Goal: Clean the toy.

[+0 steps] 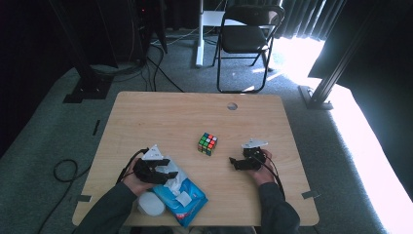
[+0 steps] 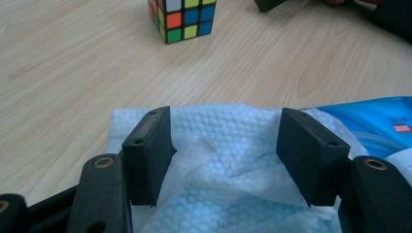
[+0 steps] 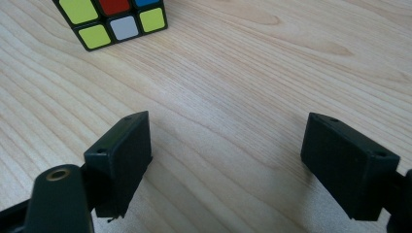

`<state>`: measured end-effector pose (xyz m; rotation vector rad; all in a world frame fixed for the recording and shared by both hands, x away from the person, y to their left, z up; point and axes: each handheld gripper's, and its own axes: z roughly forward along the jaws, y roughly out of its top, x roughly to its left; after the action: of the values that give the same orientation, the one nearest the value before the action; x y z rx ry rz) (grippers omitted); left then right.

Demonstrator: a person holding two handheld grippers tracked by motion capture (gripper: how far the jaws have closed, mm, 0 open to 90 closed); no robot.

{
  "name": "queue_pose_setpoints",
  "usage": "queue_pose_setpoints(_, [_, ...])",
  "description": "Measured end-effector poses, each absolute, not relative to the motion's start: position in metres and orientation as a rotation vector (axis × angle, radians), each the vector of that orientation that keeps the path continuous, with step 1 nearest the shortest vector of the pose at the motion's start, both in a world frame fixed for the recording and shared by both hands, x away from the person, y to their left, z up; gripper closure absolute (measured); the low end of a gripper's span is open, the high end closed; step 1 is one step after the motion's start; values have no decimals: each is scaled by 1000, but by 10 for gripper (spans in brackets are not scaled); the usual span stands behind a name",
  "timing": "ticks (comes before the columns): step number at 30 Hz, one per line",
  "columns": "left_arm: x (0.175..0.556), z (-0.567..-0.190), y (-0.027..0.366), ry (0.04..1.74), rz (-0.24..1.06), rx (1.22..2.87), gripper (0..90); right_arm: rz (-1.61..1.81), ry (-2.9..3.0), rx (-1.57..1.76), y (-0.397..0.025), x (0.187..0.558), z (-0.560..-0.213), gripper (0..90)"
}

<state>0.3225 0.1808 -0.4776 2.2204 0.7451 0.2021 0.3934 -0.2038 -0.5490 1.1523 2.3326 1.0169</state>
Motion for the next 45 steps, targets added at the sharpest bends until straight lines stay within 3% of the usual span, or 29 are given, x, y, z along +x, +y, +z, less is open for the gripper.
queue_pose_setpoints(2, [322, -478, 180, 751, 223, 2229, 403, 1017, 2333, 1152, -204, 393, -549, 183])
queue_pose_setpoints(8, [321, -477, 180, 742, 305, 2260, 615, 1017, 2333, 1152, -204, 393, -549, 183])
queue_pose_setpoints(12, [320, -476, 181, 744, 330, 2261, 819, 1017, 2333, 1152, -204, 393, -549, 183])
queue_pose_setpoints(15, [320, -476, 182, 747, 336, 2259, 877, 1017, 2333, 1152, -204, 393, -549, 183])
queue_pose_setpoints(32, [330, -470, 204, 922, 450, 2144, 887, 1017, 2333, 1152, -204, 393, -549, 183])
queue_pose_setpoints(37, [327, -466, 213, 915, 408, 2113, 880, 1017, 2333, 1152, -204, 393, -549, 183])
queue_pose_setpoints(45, [316, -467, 206, 784, 274, 2159, 732, 1017, 2333, 1152, -204, 393, -549, 183])
